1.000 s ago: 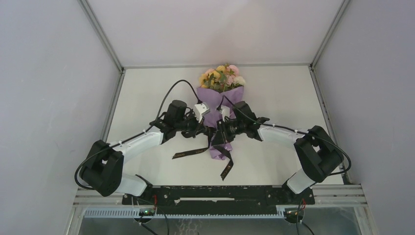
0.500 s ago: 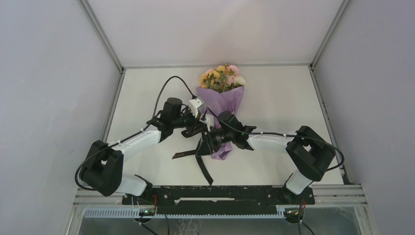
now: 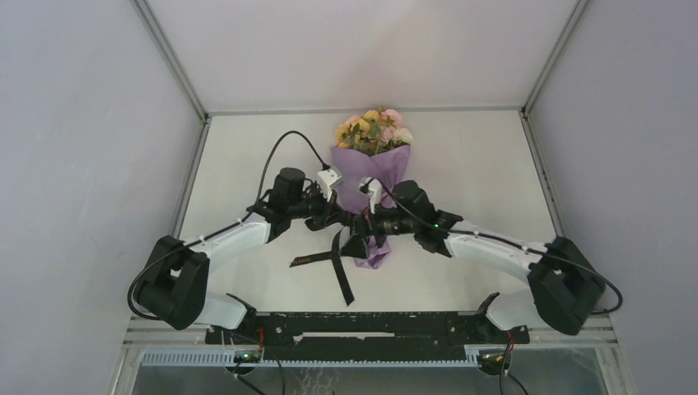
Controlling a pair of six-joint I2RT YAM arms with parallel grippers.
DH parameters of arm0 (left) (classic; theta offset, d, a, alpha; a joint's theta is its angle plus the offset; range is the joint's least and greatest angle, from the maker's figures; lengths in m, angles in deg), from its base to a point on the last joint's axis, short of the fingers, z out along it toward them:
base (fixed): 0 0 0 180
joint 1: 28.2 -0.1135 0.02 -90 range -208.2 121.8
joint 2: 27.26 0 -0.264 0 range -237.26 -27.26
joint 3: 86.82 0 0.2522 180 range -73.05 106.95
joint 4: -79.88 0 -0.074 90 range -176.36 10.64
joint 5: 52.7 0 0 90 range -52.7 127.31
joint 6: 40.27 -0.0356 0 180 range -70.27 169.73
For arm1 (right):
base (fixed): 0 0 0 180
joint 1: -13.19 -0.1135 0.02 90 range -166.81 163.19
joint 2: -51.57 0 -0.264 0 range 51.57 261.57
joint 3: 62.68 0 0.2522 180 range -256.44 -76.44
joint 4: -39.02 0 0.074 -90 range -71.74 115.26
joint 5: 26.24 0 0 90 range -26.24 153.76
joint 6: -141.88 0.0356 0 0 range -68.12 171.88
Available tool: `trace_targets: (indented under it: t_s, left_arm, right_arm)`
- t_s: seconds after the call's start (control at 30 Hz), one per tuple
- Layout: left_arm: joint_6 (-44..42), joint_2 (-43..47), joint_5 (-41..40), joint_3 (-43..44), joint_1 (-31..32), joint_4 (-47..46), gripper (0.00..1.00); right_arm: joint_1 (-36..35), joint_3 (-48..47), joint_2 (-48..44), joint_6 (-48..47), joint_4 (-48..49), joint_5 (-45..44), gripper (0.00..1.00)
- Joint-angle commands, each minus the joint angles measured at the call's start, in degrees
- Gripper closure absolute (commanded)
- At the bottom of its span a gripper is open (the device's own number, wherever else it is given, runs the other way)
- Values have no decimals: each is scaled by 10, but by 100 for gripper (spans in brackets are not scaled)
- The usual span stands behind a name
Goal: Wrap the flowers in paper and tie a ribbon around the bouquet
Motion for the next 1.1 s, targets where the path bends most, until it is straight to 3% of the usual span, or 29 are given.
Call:
trace_targets:
  t_s: [0.0, 0.1, 0.23, 0.37, 0.57, 0.87, 0.93, 1.07]
  left_arm:
    - [-12, 18, 30, -16, -1, -41, 100]
    - [-20, 19, 43, -20, -1, -45, 100]
    - [-27, 20, 52, -23, -1, -47, 100]
    - [-27, 21, 59, -26, -1, -52, 100]
    - [-27, 16, 74, -26, -1, -57, 100]
    - [-35, 8, 77, -18, -1, -47, 100]
    - [-37, 8, 75, -17, -1, -46, 100]
    - [-41, 6, 81, -15, -2, -45, 100]
  right_arm:
    - [40, 56, -94, -47, -7, -17, 0]
    - [80, 86, -131, -59, 40, 9, 0]
    - [136, 92, -100, -105, 123, 59, 1]
    - [148, 77, -38, -164, 189, 101, 12]
    - [115, -1, 44, -272, 107, 108, 19]
    - [117, -59, 130, -289, 101, 109, 25]
    - [119, -66, 140, -296, 94, 115, 30]
    - [121, -78, 147, -310, 66, 120, 54]
